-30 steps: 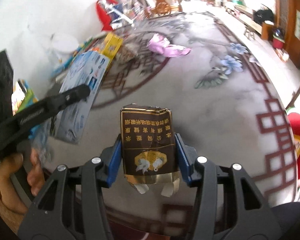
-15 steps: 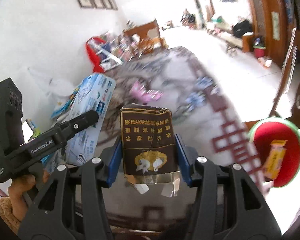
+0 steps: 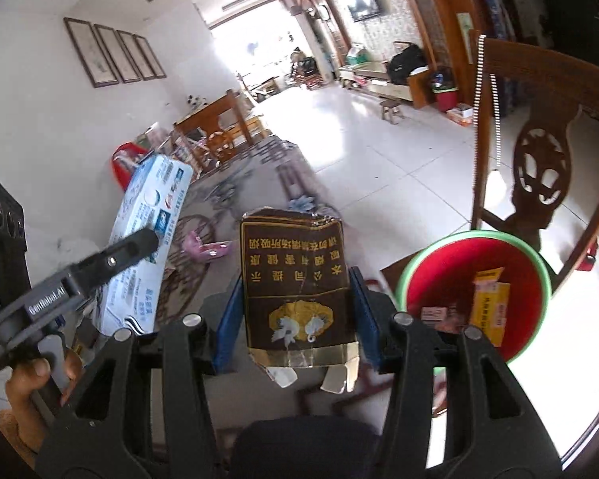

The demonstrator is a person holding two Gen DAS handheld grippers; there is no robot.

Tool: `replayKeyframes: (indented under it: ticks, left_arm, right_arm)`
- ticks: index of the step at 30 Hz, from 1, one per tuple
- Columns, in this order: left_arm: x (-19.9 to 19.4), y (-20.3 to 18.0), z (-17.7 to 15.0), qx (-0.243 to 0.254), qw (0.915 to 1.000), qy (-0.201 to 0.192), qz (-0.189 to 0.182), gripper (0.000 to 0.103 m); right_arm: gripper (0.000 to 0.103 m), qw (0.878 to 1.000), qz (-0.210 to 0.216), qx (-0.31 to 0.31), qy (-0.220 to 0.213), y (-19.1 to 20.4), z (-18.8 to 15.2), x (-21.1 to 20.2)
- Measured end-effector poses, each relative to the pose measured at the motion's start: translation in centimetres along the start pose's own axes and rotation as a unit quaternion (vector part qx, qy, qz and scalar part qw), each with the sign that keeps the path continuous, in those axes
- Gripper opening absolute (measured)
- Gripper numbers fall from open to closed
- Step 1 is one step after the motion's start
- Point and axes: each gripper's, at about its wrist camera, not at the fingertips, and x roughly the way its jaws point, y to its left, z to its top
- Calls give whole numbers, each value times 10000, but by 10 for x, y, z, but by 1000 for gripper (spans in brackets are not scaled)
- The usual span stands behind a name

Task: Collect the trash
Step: 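Carry toothpaste box and cigarette pack to the red bucket and release both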

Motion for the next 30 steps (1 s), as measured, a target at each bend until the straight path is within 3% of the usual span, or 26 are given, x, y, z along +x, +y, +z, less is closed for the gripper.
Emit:
replayKeyframes:
  ticks: [17,23,30]
  left_arm:
    - [65,-61,6,996,9924,688,-212,50]
    - [87,-91,14,1364,9866,800,-392,50]
    - [111,-112,-2,1766,9767,1093,-540,50]
  right_arm:
    - [49,9946,-755,706,-50,-79,-12,-6]
    - [49,9909,-971,934,-30,-104,-17,-5]
    - [49,9875,-1127,1098,43,-121,-23,-1]
